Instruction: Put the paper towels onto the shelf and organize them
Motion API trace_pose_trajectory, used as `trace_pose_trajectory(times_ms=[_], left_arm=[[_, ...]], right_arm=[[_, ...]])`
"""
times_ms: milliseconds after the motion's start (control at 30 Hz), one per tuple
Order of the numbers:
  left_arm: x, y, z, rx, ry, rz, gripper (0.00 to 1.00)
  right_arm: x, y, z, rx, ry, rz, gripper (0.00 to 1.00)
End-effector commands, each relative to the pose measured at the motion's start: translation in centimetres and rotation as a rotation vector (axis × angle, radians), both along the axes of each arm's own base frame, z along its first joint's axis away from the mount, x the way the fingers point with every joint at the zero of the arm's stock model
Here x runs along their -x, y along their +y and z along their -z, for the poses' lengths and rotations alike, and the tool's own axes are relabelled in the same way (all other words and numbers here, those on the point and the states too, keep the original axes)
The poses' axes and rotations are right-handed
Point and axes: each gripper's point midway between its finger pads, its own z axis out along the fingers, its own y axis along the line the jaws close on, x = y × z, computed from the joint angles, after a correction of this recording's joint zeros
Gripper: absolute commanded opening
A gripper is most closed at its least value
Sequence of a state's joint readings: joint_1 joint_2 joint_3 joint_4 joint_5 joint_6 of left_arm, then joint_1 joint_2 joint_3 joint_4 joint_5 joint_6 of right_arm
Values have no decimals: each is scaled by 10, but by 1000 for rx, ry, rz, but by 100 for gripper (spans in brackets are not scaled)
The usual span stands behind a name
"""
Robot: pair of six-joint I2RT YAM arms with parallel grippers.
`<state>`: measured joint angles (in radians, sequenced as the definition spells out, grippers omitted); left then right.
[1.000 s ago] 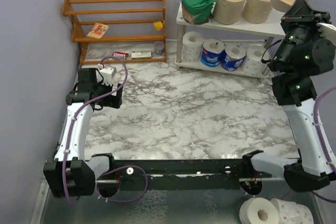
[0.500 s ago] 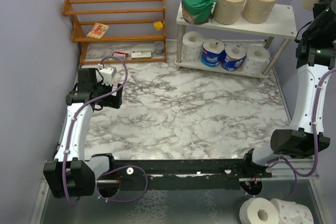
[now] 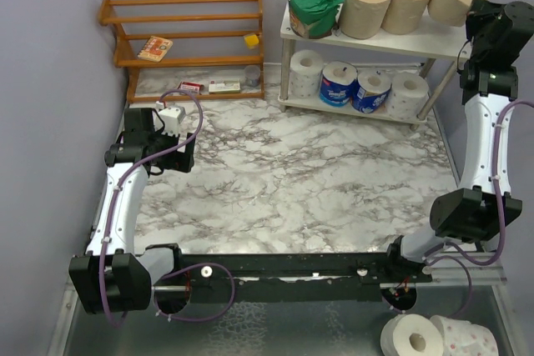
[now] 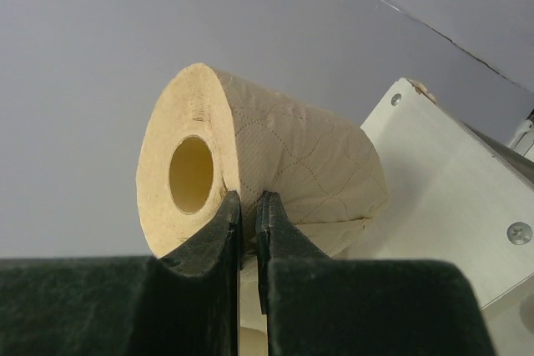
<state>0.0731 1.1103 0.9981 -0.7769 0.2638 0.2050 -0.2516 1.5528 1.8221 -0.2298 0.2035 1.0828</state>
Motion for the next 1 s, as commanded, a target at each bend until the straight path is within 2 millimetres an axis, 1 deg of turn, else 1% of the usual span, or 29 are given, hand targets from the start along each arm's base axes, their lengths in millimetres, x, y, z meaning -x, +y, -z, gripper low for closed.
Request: trace_pose_trajectory(times_ms=[0,167,300,400,467,533,600,767,800,833,933,967], left_arm=[[-1,1,-2,5,-10,5,99],[-1,1,-1,6,-8,5,99],[-1,0,-2,5,-13,7,99],[-1,0,-2,6,-11,8,99],[-1,0,-3,6,-12,8,99],[-1,0,-3,7,-17,9,99],[-1,0,-4,6,-20,10,99],[-1,0,-5,6,-23,9,99],[0,0,-5,7,-22,9,99],[0,0,-5,7,-22,10,99],[-1,0,-5,7,-24,10,99],[0,0,-5,6,-24,9,99]], right_arm=[[-2,-5,-24,-13,-103,-9,1],[-6,-7,-15,-21,-86,-5,1],[-3,-8,-18,11,-90,6,1],[4,-8,-21,49,-122,18,2],[7,-8,-23,62,-132,25,8],[7,-9,-22,61,-117,26,11],[6,-9,-21,61,-110,26,16],[8,-9,-26,75,-118,27,19],[9,-9,-28,79,-122,29,26],[9,-9,-29,84,-126,30,30],[11,-10,-34,92,-141,37,35],[11,-10,-36,97,-144,37,39]])
